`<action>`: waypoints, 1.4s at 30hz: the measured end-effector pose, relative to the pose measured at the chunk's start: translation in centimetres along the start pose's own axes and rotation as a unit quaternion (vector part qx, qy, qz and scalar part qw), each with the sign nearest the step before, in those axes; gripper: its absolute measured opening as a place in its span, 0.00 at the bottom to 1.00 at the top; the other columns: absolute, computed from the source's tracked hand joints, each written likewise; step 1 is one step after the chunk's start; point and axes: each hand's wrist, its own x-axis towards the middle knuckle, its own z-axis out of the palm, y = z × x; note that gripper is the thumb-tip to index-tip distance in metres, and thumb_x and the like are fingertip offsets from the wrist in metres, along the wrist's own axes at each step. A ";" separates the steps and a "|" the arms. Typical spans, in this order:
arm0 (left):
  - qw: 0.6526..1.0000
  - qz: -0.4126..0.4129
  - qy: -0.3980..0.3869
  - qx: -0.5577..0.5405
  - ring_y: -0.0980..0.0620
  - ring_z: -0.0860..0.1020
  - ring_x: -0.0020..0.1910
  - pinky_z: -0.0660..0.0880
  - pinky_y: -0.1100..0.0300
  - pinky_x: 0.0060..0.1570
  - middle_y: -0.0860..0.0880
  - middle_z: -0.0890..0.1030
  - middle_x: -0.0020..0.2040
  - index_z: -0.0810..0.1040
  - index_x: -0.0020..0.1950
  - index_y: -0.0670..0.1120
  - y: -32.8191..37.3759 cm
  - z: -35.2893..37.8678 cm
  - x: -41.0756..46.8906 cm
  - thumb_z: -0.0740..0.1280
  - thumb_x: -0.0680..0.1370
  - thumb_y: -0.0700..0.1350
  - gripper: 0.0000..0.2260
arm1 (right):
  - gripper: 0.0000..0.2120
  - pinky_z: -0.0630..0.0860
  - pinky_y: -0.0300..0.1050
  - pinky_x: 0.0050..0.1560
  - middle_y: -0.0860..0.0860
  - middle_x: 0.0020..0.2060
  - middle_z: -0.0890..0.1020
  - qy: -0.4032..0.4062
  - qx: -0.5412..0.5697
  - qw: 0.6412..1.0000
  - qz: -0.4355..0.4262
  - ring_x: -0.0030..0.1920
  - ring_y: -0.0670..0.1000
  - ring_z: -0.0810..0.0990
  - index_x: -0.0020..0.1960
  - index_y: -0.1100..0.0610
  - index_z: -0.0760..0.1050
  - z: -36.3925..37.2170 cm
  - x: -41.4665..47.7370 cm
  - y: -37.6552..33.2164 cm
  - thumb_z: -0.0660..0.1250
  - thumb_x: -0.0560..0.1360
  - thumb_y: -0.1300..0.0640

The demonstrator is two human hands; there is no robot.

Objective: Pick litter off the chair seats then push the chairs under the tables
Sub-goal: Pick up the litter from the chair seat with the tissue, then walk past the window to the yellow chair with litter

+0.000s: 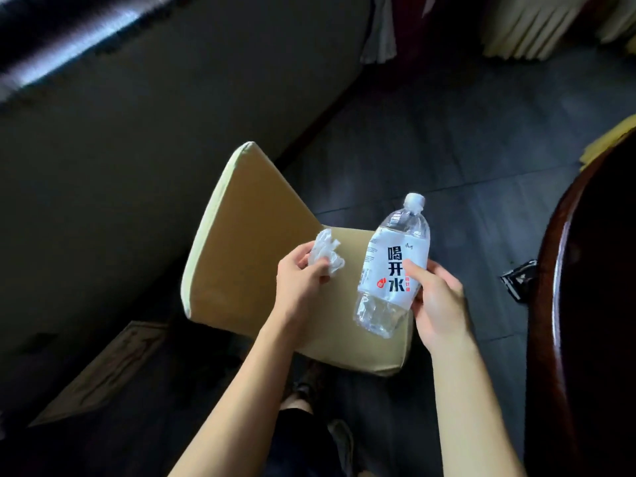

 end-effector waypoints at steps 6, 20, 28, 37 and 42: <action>0.995 0.006 0.046 -0.090 0.41 0.86 0.50 0.81 0.52 0.53 0.41 0.87 0.50 0.84 0.58 0.45 1.6 -6.2 -9.3 0.70 0.74 0.33 0.14 | 0.13 0.78 0.59 0.60 0.60 0.55 0.86 -0.048 0.002 0.999 -0.003 0.54 0.60 0.84 0.62 0.62 0.80 1.5 -7.0 1.2 0.69 0.78 0.64; 0.953 0.046 0.155 -0.257 0.45 0.86 0.51 0.82 0.60 0.48 0.41 0.87 0.52 0.83 0.61 0.40 3.8 -28.7 -14.0 0.70 0.77 0.33 0.13 | 0.12 0.79 0.55 0.59 0.59 0.55 0.86 -0.129 -0.050 0.990 -0.027 0.57 0.59 0.84 0.61 0.61 0.80 17.5 -16.1 6.5 0.68 0.79 0.62; 0.960 0.052 0.148 -0.232 0.45 0.86 0.50 0.82 0.54 0.53 0.42 0.88 0.50 0.84 0.58 0.42 8.3 -42.0 -9.8 0.72 0.76 0.34 0.11 | 0.09 0.79 0.57 0.60 0.57 0.53 0.86 -0.111 -0.014 0.992 -0.057 0.57 0.59 0.83 0.58 0.60 0.81 31.7 -18.8 9.4 0.68 0.78 0.63; 0.969 0.039 0.093 -0.227 0.52 0.87 0.46 0.80 0.65 0.40 0.43 0.88 0.49 0.84 0.58 0.43 11.0 -48.3 -4.8 0.69 0.77 0.32 0.12 | 0.13 0.80 0.56 0.60 0.56 0.53 0.87 -0.080 -0.031 0.994 -0.072 0.57 0.58 0.85 0.61 0.61 0.81 39.3 -19.4 10.4 0.70 0.78 0.62; 0.970 0.034 0.083 -0.225 0.49 0.87 0.48 0.81 0.63 0.44 0.43 0.88 0.49 0.84 0.59 0.43 12.2 -48.3 -0.7 0.70 0.77 0.33 0.12 | 0.13 0.80 0.57 0.61 0.57 0.54 0.87 -0.071 -0.027 0.995 -0.067 0.57 0.59 0.85 0.62 0.62 0.80 42.0 -16.7 9.6 0.69 0.78 0.62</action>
